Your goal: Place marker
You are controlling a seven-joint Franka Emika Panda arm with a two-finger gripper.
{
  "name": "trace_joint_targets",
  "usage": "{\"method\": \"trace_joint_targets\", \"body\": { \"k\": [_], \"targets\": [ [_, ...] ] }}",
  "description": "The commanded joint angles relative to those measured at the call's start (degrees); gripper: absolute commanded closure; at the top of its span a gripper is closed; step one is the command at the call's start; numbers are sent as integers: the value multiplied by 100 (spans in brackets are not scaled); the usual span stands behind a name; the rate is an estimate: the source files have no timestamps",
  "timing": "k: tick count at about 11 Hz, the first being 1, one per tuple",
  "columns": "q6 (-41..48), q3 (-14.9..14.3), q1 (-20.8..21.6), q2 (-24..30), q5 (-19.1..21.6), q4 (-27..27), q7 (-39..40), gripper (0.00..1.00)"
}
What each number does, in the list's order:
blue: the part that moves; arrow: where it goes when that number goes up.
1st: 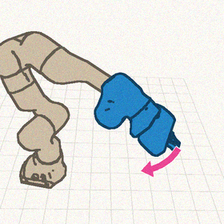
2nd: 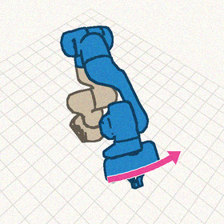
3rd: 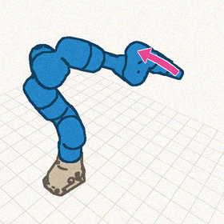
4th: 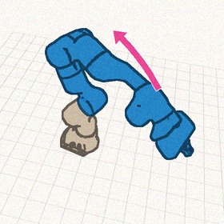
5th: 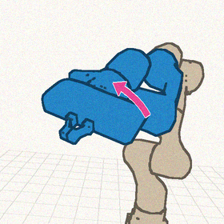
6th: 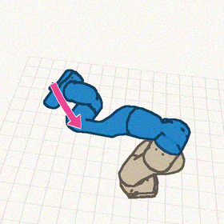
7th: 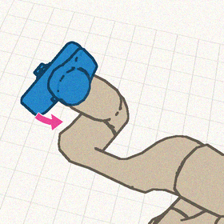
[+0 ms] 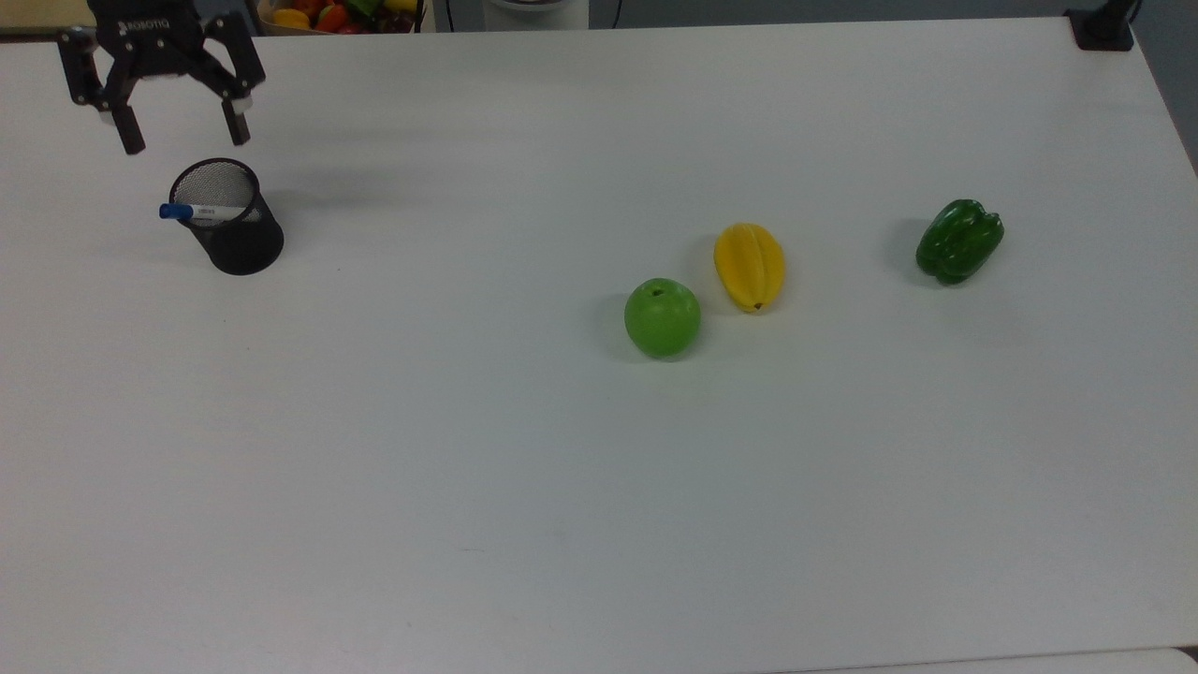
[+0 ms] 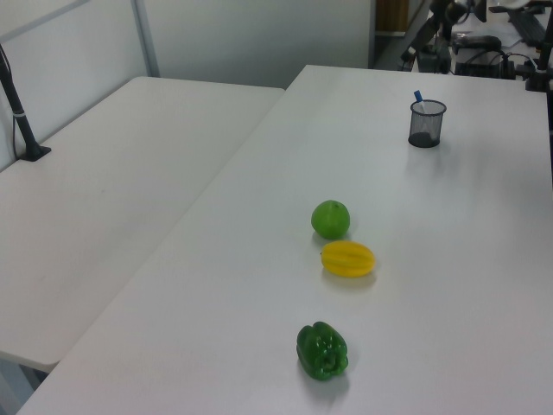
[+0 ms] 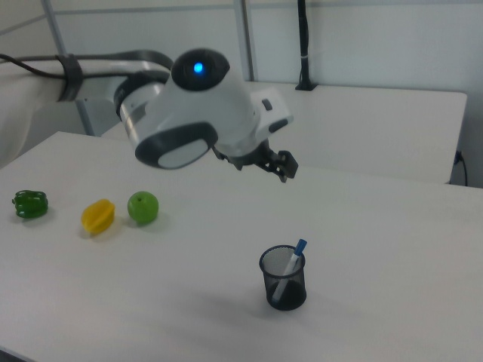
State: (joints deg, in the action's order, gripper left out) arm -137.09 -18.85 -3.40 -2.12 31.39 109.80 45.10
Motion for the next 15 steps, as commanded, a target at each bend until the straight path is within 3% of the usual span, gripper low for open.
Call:
{"method": "trace_joint_targets", "body": {
  "k": [1, 2, 4, 6, 9, 11, 13, 15],
  "targets": [
    [1925, 21, -73, 106, -746, -966, -1115, 0],
    [2627, 91, -56, 107, -1113, -1274, -1492, 0],
    [3789, 529, -47, 115, -1739, -1977, -2597, 0],
    [4590, 1065, -82, 168, -2048, -2373, -3766, 0],
    [5166, 1794, -82, 369, -2355, -2516, -4956, 0],
    [5122, 2234, -30, 484, -2837, -2393, -5397, 0],
    [4389, 2237, 198, 642, -3137, -1816, -5267, 0],
    [3770, 1992, 357, 617, -3235, -1427, -4838, 0]
  ]
}}
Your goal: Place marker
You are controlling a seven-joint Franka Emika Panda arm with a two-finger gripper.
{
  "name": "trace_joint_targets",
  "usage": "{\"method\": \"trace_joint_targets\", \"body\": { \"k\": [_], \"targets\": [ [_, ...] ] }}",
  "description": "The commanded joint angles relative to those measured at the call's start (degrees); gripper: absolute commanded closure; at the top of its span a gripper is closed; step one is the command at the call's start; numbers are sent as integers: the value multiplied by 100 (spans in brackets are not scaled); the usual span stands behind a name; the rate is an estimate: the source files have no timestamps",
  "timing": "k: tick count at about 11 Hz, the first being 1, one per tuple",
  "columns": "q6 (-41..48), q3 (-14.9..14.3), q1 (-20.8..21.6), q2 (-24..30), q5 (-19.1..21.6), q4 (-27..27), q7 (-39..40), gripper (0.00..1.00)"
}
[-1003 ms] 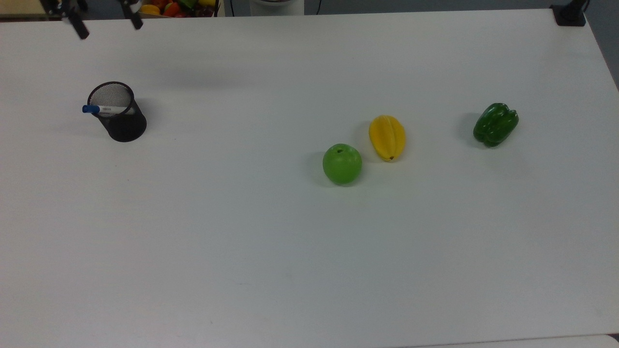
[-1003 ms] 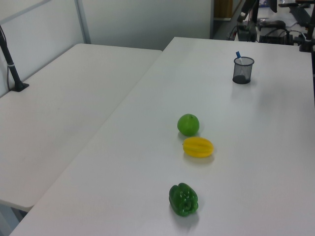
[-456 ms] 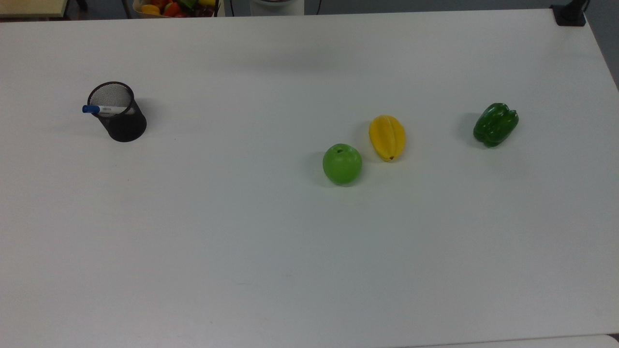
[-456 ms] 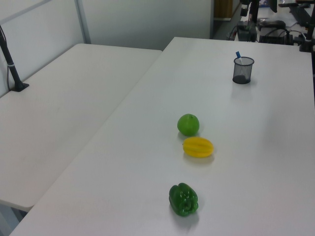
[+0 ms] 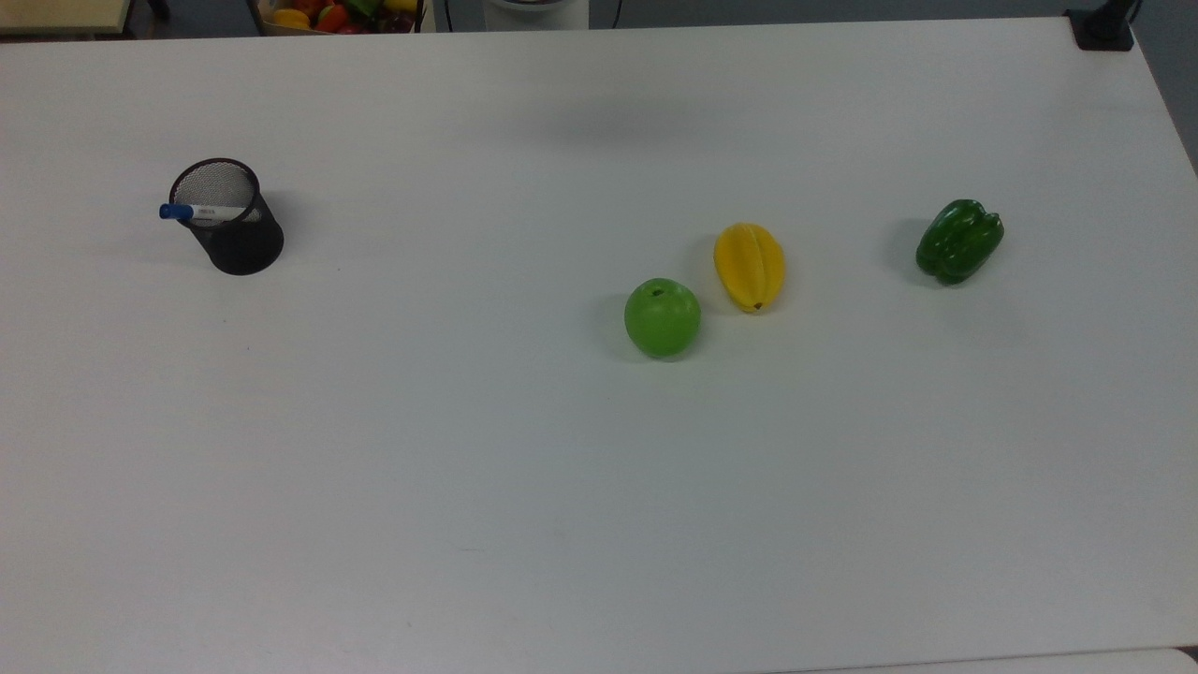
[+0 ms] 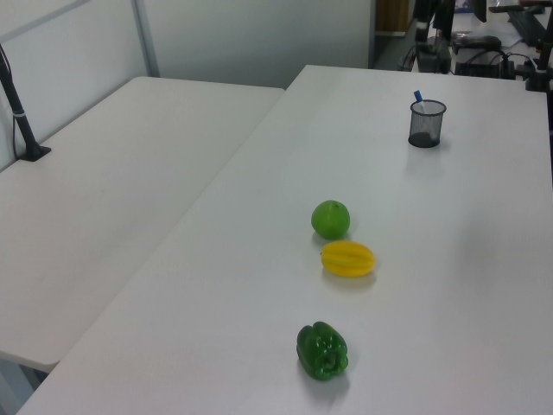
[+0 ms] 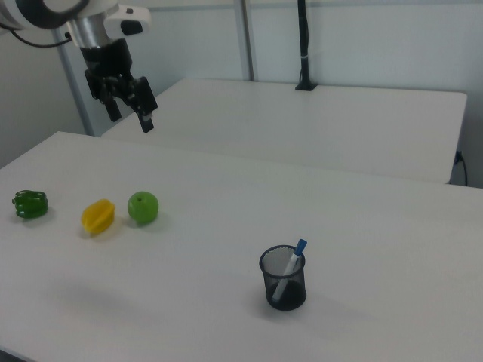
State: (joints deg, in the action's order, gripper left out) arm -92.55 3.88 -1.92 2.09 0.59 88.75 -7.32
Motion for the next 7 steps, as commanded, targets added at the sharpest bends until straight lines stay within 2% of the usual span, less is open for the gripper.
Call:
{"method": "trace_joint_targets", "body": {
  "k": [1, 3, 7],
  "targets": [
    [-720, -439, 314, 187, -121, 679, 729, 0],
    [-721, -896, 621, 178, 37, 661, 1039, 0],
    [-694, -942, 719, 160, 46, 670, 978, 0]
  ]
}}
